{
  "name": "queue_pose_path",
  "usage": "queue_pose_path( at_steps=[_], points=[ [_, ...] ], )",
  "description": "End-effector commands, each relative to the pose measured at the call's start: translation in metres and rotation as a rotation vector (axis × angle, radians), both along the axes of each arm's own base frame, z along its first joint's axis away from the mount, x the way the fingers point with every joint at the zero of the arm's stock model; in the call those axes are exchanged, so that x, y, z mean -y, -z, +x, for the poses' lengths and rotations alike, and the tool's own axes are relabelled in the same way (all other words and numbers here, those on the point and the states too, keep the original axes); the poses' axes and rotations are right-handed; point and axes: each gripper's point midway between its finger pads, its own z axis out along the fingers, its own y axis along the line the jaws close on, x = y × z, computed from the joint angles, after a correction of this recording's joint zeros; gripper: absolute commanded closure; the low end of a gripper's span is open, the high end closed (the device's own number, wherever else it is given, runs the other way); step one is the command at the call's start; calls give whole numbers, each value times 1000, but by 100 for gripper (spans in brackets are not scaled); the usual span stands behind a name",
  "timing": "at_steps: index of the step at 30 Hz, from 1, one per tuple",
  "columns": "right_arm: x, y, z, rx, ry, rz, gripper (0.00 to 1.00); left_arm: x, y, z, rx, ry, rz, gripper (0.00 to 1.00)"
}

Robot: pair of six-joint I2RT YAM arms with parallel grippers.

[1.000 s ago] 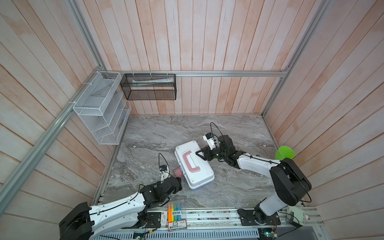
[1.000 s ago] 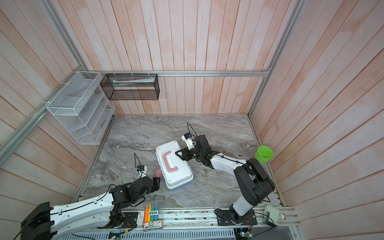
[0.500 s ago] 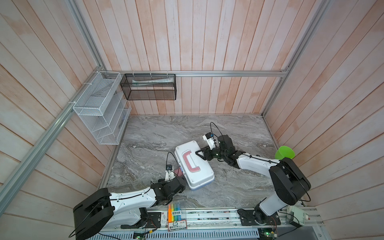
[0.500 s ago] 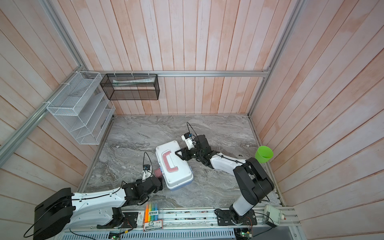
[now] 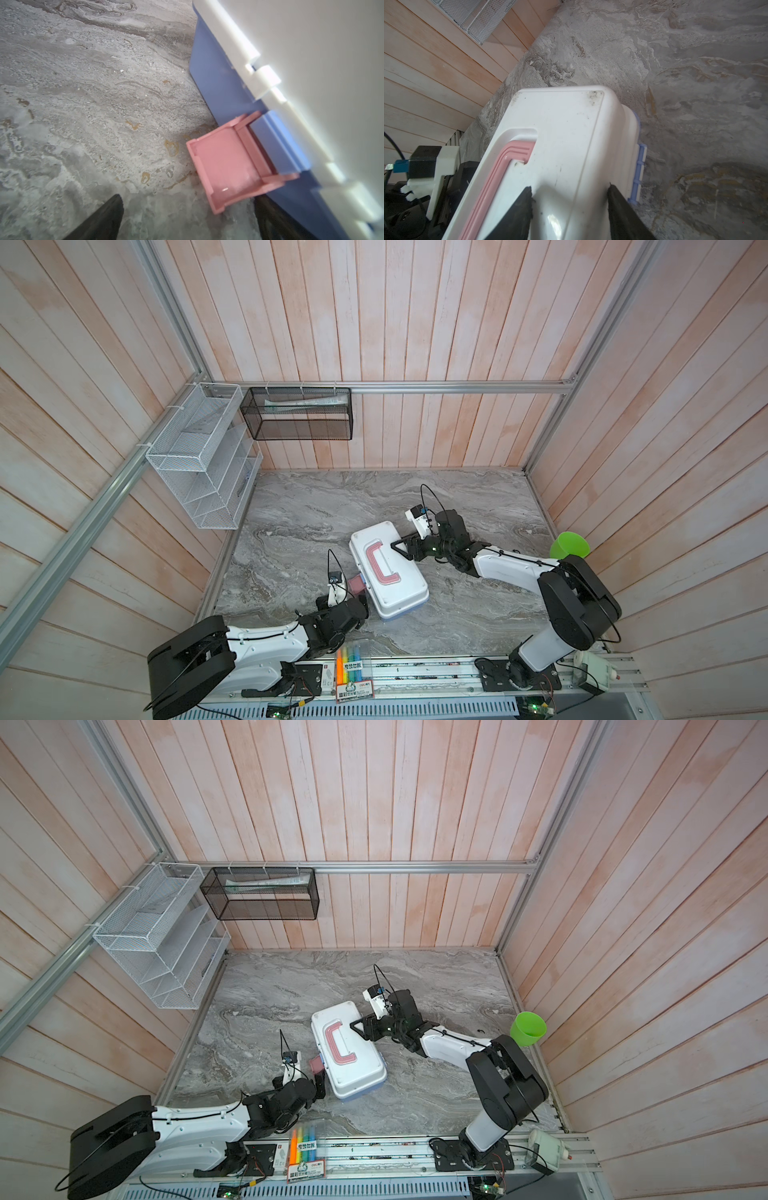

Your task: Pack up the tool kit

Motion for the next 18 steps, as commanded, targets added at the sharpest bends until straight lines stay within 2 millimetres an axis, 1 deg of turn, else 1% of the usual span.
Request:
queue_pose_path(
  at_steps=[1,3,6,11,13,15,18],
  points=[
    [11,71,-46,-215,-59,-161,46,-15,-12,10,48,-108,-3,0],
    [11,71,-46,-216,-57,-161,46,-20,-14,8,55,-127,-33,0],
    [11,71,-46,-215,-59,-159,46,-24,-23,9,84,-138,-96,0],
    [11,69,-46,-210,-61,-159,46,-17,-48,14,135,-104,-203,0],
    [10,67,-45,-206,-59,-155,46,-14,-52,13,136,-85,-222,0],
    [10,67,-45,-205,-59,-154,46,-12,-48,10,111,-67,-213,0],
    [10,65,-45,-205,-60,-152,46,-27,-30,0,-2,-120,-129,0]
  ],
)
